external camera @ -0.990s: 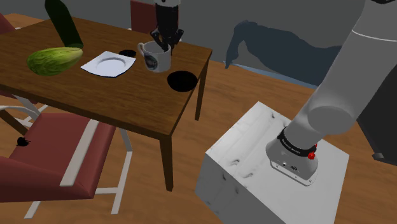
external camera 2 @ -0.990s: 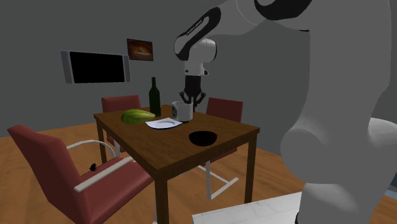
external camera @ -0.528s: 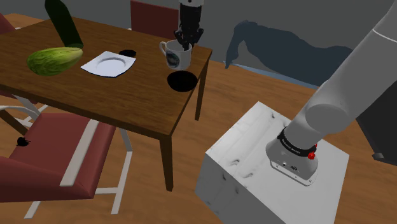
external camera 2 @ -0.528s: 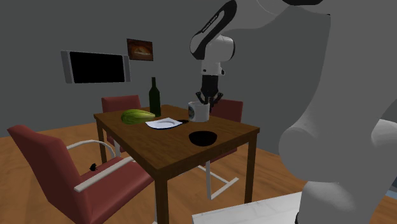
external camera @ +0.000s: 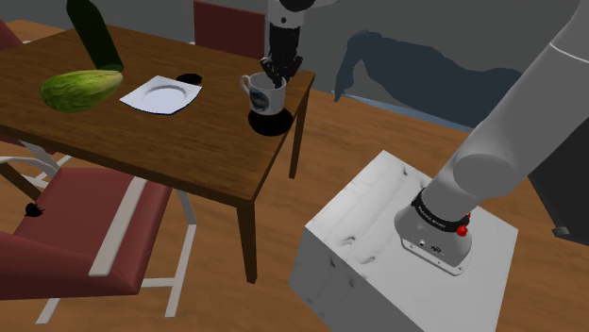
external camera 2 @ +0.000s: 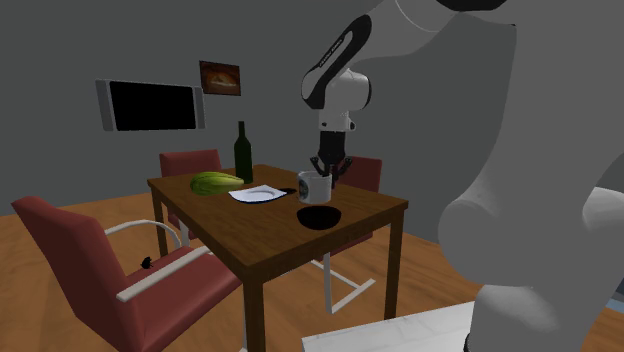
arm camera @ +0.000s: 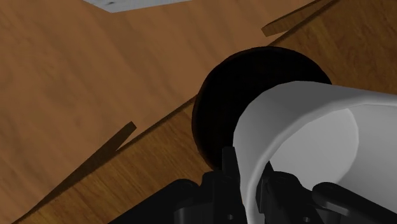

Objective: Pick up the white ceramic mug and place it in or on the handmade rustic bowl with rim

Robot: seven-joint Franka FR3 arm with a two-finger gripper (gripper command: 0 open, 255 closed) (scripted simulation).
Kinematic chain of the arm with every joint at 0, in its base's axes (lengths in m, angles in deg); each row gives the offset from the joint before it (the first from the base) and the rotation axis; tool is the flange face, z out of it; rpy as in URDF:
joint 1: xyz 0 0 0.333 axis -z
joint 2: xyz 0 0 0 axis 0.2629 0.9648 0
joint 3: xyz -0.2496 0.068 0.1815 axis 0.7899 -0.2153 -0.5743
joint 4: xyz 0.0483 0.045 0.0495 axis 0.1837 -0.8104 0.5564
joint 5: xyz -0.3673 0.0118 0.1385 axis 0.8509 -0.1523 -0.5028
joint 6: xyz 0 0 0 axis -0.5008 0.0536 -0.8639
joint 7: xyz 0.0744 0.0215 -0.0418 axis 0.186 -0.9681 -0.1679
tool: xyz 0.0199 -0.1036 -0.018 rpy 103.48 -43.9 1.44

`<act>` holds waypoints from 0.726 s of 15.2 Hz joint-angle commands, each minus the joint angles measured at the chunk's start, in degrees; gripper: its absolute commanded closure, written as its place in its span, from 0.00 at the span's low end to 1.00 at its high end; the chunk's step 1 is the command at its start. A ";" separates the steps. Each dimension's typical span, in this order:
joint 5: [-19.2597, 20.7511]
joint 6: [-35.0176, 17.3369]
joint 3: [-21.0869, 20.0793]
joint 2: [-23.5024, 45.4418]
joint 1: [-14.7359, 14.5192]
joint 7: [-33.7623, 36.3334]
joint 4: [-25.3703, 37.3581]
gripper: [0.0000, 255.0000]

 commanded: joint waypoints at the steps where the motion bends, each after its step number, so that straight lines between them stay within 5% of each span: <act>1: 0.09 -1.64 -0.08 0.77 -0.08 0.12 -0.83 1.00; 11: 0.31 -5.71 -0.13 2.55 -0.15 0.12 -3.15 1.00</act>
